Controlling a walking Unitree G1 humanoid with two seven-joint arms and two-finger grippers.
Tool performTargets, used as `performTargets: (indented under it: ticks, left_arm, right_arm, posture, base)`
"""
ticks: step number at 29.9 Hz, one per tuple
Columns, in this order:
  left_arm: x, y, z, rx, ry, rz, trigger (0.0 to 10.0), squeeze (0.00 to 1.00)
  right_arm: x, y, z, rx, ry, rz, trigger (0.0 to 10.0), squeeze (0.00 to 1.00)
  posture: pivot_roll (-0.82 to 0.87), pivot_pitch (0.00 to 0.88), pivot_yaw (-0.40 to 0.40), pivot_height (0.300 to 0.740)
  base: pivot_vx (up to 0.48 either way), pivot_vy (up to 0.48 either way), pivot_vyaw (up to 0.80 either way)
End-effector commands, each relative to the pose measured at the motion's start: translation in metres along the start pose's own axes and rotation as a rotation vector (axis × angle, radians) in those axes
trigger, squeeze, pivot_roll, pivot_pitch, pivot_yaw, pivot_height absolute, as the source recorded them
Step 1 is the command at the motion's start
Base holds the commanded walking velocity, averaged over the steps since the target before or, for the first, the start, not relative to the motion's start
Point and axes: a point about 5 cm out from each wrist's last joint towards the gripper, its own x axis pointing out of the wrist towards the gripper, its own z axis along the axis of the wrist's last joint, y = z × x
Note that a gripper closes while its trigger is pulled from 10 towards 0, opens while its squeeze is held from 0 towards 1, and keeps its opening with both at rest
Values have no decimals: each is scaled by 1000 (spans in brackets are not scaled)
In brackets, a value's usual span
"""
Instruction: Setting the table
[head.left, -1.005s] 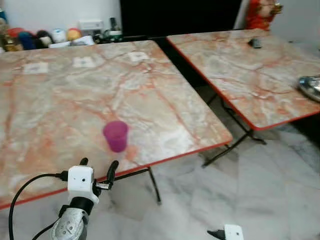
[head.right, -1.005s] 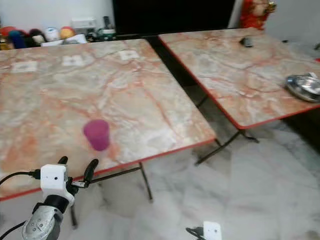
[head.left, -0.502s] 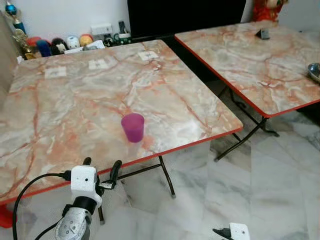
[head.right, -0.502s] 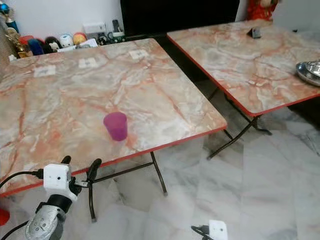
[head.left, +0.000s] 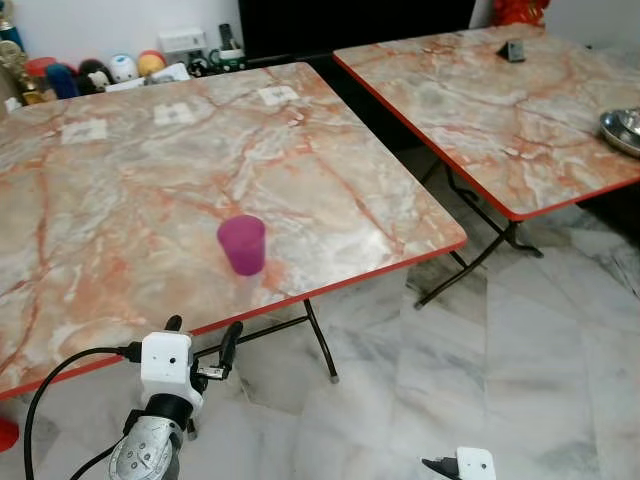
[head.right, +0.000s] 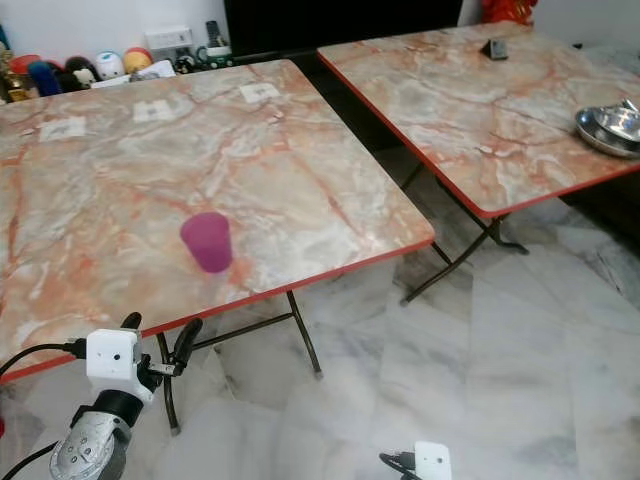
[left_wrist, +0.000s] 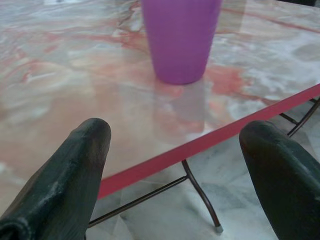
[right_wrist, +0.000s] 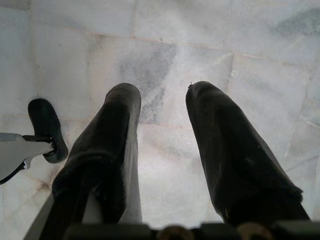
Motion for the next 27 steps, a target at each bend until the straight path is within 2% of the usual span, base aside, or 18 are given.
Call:
performTargets:
  ticks: [1, 7, 15, 20, 27]
  left_arm:
    - [0, -2, 4, 4, -11, -12, 10000, 0]
    - [1, -2, 5, -1, -18, -12, 10000, 0]
    - [11, -2, 25, -22, -108, 6, 10000, 0]
    - [14, -1, 26, -26, -122, 20, 10000, 0]
    - [13, 5, 30, -22, -141, 47, 10000, 0]
  right_arm:
    - [-1, -2, -5, 7, 16, -5, 10000, 0]
    - [-1, -3, -4, 7, 16, -6, 10000, 0]
    - [-1, -5, -8, 1, 25, -7, 10000, 0]
    - [-2, -13, -10, 4, 32, -21, 10000, 0]
    - [-2, -15, -10, 5, 32, -24, 10000, 0]
  posture:
    - [67, 131, -13, 740]
    - [67, 131, -14, 740]
    - [71, 108, -24, 740]
    - [69, 74, -25, 740]
    - [77, 68, -29, 740]
  base:
    - [259, 0, 0]
    - [311, 0, 0]
    - [311, 0, 0]
    - [0, 0, 0]
    - [0, 0, 0]
